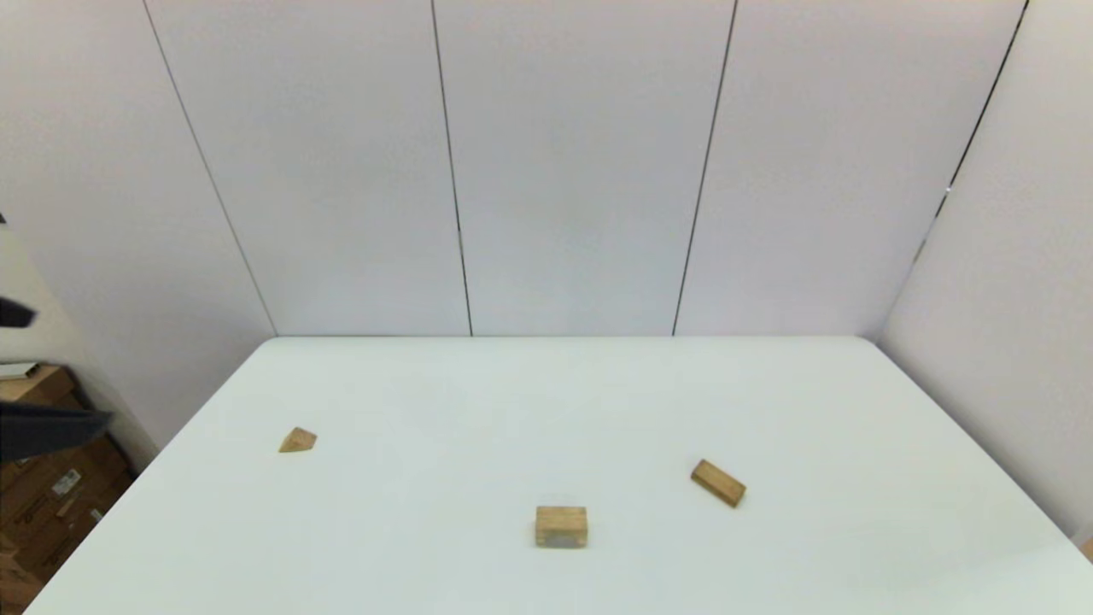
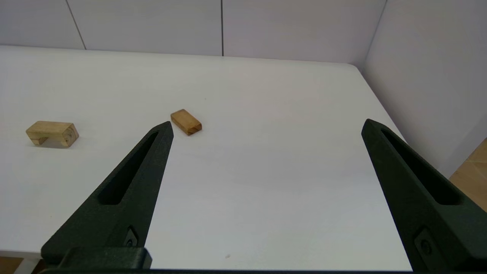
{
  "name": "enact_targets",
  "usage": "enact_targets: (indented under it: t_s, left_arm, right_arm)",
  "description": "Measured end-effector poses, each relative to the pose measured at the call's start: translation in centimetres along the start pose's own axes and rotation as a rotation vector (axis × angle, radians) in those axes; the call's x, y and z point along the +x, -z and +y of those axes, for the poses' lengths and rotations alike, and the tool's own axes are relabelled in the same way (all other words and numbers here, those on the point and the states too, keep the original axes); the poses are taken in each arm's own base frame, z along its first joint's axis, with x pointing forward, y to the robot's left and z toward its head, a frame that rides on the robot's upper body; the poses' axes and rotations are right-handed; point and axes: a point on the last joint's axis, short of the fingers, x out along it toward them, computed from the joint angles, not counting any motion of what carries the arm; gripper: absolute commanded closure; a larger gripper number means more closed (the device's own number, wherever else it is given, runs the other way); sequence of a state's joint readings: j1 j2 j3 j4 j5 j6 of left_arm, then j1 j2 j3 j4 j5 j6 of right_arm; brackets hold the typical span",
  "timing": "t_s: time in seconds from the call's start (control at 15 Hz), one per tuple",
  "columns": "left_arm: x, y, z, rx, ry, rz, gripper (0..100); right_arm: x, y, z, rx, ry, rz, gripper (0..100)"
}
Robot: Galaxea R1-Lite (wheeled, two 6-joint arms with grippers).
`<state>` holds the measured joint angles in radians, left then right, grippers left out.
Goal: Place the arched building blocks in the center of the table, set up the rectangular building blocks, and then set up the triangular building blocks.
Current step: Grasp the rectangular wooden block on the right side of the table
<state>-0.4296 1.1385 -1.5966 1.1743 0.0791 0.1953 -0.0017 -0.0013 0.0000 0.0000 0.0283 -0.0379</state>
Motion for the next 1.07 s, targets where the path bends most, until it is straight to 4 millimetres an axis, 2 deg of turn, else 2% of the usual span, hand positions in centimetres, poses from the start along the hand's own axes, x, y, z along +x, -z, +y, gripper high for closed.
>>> enact_targets:
  t_s: [0.13, 0.27, 0.4, 0.6, 0.8, 1.07]
  left_arm:
    - [-3.0, 4.9, -0.5, -0.076, -0.112, -0.037, 0]
    - [-4.7, 9.8, -1.6, -0.157, -0.201, -0.062, 0]
    - [-5.2, 14.2, -3.2, -0.224, -0.269, -0.083, 0]
    - [-5.0, 19.2, -5.7, -0.298, -0.352, -0.117, 0]
    - [-4.9, 21.0, -7.0, -0.392, -0.399, -0.165, 0]
    - [-4.8, 21.5, -8.3, -0.419, -0.387, -0.205, 0]
  right_arm:
    - [0.0, 0.0, 0.0, 0.0, 0.0, 0.0, 0]
    - [0.0, 0.0, 0.0, 0.0, 0.0, 0.0, 0]
    - [0.0, 0.0, 0.0, 0.001, 0.0, 0.0, 0]
    - [0.0, 0.0, 0.0, 0.0, 0.0, 0.0, 0]
    - [0.0, 0.0, 0.0, 0.0, 0.0, 0.0, 0]
    - [0.0, 0.0, 0.0, 0.0, 0.0, 0.0, 0]
